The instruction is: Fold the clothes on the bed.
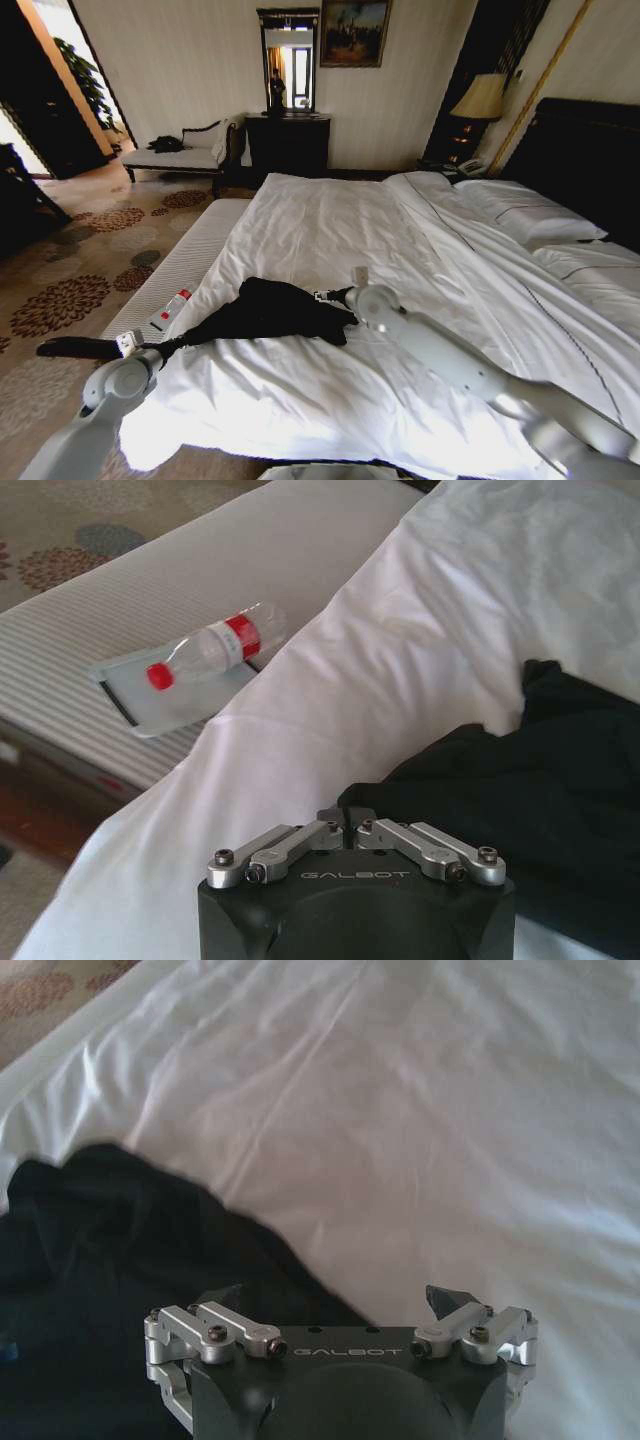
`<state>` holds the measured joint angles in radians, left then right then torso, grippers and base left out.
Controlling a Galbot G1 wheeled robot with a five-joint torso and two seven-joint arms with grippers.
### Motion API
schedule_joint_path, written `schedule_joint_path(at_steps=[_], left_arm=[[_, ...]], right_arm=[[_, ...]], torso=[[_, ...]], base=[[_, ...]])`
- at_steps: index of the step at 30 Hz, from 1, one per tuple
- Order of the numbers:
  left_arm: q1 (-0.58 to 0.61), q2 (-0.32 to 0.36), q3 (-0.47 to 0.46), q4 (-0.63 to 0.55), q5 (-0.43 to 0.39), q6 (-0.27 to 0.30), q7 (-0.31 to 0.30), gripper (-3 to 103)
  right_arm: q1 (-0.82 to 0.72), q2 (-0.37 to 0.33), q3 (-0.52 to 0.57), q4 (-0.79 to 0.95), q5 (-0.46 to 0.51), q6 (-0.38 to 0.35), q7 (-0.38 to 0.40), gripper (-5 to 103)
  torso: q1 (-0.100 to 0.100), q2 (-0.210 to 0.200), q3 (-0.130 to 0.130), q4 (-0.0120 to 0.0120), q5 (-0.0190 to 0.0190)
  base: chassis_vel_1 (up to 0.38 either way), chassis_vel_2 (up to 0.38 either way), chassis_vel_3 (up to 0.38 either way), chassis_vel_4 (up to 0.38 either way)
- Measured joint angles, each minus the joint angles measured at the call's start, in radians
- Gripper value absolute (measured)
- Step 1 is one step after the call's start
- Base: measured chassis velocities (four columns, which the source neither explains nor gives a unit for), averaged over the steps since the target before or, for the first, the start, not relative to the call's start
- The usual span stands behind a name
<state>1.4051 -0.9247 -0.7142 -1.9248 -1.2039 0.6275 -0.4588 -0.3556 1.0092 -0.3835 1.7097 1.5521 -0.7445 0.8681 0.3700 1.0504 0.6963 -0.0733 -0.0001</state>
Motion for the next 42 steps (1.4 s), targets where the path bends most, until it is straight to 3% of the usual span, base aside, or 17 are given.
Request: schedule_joint_path(at_steps=[3, 8, 15, 27, 28, 29, 30, 33, 34, 36, 37, 38, 39, 42], left_arm=[[-0.004, -0.004, 0.006, 0.004, 0.007, 0.000, 0.001, 1], [-0.012, 0.001, 0.006, 0.012, 0.009, 0.000, 0.002, 1], [-0.018, 0.006, 0.008, 0.010, 0.011, 0.000, 0.003, 1], [-0.022, 0.007, 0.015, 0.019, 0.027, -0.002, 0.006, 1], [-0.025, 0.006, 0.016, 0.021, 0.028, -0.003, 0.006, 1], [-0.027, 0.006, 0.018, 0.025, 0.031, -0.004, 0.008, 1], [-0.028, 0.006, 0.019, 0.027, 0.035, -0.005, 0.010, 1], [-0.029, 0.005, 0.020, 0.031, 0.042, -0.008, 0.014, 1], [-0.029, 0.005, 0.021, 0.033, 0.047, -0.009, 0.016, 1], [-0.029, 0.005, 0.021, 0.034, 0.049, -0.010, 0.017, 1], [-0.029, 0.005, 0.021, 0.034, 0.050, -0.010, 0.018, 1], [-0.030, 0.006, 0.021, 0.035, 0.051, -0.011, 0.018, 1], [-0.031, 0.006, 0.022, 0.035, 0.051, -0.011, 0.019, 1], [-0.031, 0.006, 0.022, 0.035, 0.051, -0.011, 0.019, 1]], right_arm=[[0.059, 0.052, -0.026, -0.086, 0.005, -0.005, 0.012, 100], [0.095, 0.080, -0.045, -0.146, 0.026, -0.004, 0.014, 100], [0.093, 0.081, -0.065, -0.139, 0.068, 0.001, 0.050, 100], [0.024, 0.062, -0.067, -0.116, 0.044, 0.006, 0.059, 100], [0.021, 0.059, -0.066, -0.113, 0.043, 0.006, 0.059, 90], [0.016, 0.052, -0.063, -0.105, 0.042, 0.007, 0.058, 90], [0.012, 0.048, -0.060, -0.100, 0.041, 0.007, 0.058, 79], [0.003, 0.038, -0.054, -0.086, 0.040, 0.007, 0.056, 79], [-0.004, 0.032, -0.049, -0.075, 0.039, 0.007, 0.055, 68], [-0.010, 0.028, -0.046, -0.067, 0.038, 0.008, 0.054, 68], [-0.016, 0.024, -0.042, -0.058, 0.037, 0.008, 0.053, 57], [-0.023, 0.021, -0.038, -0.050, 0.036, 0.008, 0.052, 57], [-0.032, 0.016, -0.034, -0.039, 0.033, 0.008, 0.046, 47], [-0.041, 0.013, -0.028, -0.028, 0.024, 0.008, 0.037, 47]], torso=[[0.000, 0.000, 0.000, 0.0003, 0.0000], [0.000, 0.000, 0.000, 0.0001, 0.0000], [0.000, 0.000, 0.000, 0.0001, 0.0000], [0.000, 0.000, 0.000, 0.0001, 0.0002], [0.000, 0.000, 0.000, 0.0001, 0.0001], [0.000, 0.000, 0.000, 0.0000, 0.0001], [0.000, 0.000, 0.000, 0.0000, 0.0002], [0.000, 0.000, 0.000, 0.0001, 0.0002], [0.000, 0.000, 0.000, 0.0000, 0.0001], [0.000, 0.000, 0.000, 0.0000, 0.0002], [0.000, 0.000, 0.000, 0.0000, 0.0001], [0.000, 0.000, 0.000, 0.0001, 0.0002], [0.000, 0.000, 0.000, 0.0000, 0.0002], [0.000, 0.000, 0.000, 0.0000, 0.0002]], base=[[0.000, 0.000, 0.000, 0.000], [0.000, 0.000, 0.000, 0.000], [0.000, 0.000, 0.000, 0.000], [0.000, 0.000, 0.000, 0.000], [0.000, 0.000, 0.000, 0.000], [0.000, 0.000, 0.000, 0.000], [0.000, 0.000, 0.000, 0.000], [0.000, 0.000, 0.000, 0.000], [0.000, 0.000, 0.000, 0.000], [0.000, 0.000, 0.000, 0.000], [0.000, 0.000, 0.000, 0.000], [0.000, 0.000, 0.000, 0.000], [0.000, 0.000, 0.000, 0.000], [0.000, 0.000, 0.000, 0.000]])
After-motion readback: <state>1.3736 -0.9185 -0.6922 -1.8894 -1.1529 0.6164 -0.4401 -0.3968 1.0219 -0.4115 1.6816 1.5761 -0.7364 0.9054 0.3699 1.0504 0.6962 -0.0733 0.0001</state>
